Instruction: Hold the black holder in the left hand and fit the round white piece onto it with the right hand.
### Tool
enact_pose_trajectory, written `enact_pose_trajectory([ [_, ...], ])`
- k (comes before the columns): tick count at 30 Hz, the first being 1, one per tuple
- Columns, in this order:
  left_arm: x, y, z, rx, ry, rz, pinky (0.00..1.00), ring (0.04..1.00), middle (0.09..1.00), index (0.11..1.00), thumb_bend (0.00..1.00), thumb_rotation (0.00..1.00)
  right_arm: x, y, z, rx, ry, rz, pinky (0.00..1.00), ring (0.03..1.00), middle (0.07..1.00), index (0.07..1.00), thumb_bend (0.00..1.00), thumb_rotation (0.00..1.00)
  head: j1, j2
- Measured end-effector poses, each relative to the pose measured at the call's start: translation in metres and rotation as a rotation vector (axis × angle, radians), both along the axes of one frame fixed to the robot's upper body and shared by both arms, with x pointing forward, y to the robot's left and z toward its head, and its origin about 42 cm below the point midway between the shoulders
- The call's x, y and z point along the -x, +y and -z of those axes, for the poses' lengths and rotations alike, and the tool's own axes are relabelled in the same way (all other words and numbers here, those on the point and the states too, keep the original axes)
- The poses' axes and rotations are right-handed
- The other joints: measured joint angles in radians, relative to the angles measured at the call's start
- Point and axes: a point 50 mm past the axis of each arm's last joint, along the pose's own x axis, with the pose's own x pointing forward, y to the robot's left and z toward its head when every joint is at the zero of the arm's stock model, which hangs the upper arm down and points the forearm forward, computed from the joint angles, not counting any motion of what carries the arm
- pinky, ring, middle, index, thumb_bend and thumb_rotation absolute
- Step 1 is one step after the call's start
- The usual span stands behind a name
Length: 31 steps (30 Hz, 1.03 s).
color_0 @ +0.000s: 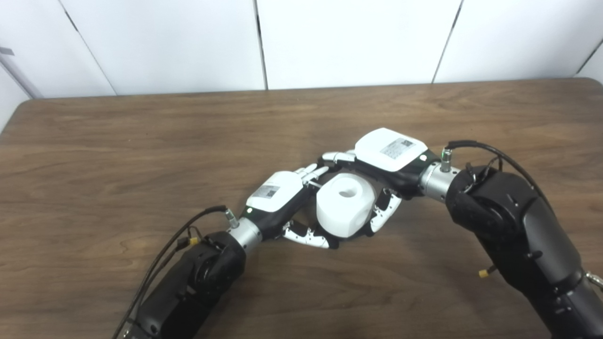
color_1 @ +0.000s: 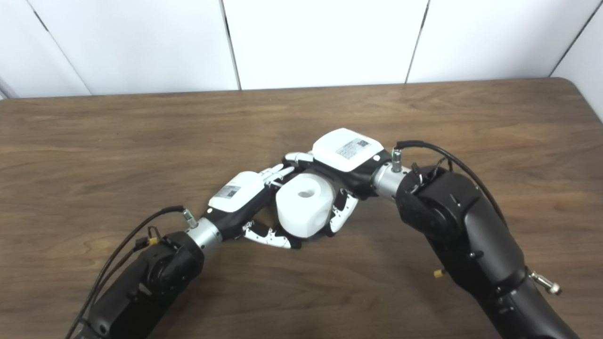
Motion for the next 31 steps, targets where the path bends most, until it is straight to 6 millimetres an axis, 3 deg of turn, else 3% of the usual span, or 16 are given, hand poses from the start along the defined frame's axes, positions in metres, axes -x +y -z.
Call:
enact_pose_trajectory([
  [9,0.000,0.000,0.000,0.000,0.001,-0.001,0.95,0.995,0.960,0.487,0.52,0.07,-0.002,-0.008,-0.004,-0.012,-0.014,0.022,0.67,0.721,0.776,0.989,0.94,0.28,-0.005,-0.002],
  [14,0.000,0.000,0.000,0.001,0.002,0.000,0.94,0.992,0.962,0.487,0.52,0.07,-0.005,-0.015,-0.008,-0.015,-0.015,0.050,0.63,0.736,0.809,1.000,0.95,0.24,-0.018,-0.006],
  [16,0.000,0.000,0.000,0.001,0.001,0.000,0.94,0.993,0.962,0.487,0.52,0.07,-0.007,-0.022,-0.010,0.015,0.002,0.074,0.61,0.752,0.840,0.975,0.93,0.14,-0.026,-0.009],
  [20,0.000,0.001,0.000,0.000,0.002,0.000,0.94,0.992,0.960,0.487,0.52,0.07,-0.012,-0.049,-0.018,0.085,0.010,0.155,0.56,0.731,0.811,0.890,0.89,0.07,-0.028,-0.012],
  [22,0.000,0.002,0.000,-0.002,0.001,0.000,0.94,0.991,0.956,0.487,0.52,0.07,-0.013,-0.062,-0.024,0.077,-0.012,0.193,0.50,0.686,0.771,0.814,0.78,0.03,-0.028,-0.014],
  [27,0.000,0.002,0.000,-0.002,-0.001,0.002,0.93,0.989,0.953,0.487,0.52,0.07,-0.015,-0.089,-0.032,-0.111,-0.071,0.321,0.47,0.619,0.686,0.713,0.71,0.11,-0.034,-0.018],
  [31,0.000,0.003,0.000,-0.003,-0.003,0.002,0.93,0.992,0.956,0.487,0.52,0.07,-0.013,-0.097,-0.025,-0.437,-0.134,0.409,0.45,0.545,0.612,0.641,0.66,0.05,-0.032,-0.023],
])
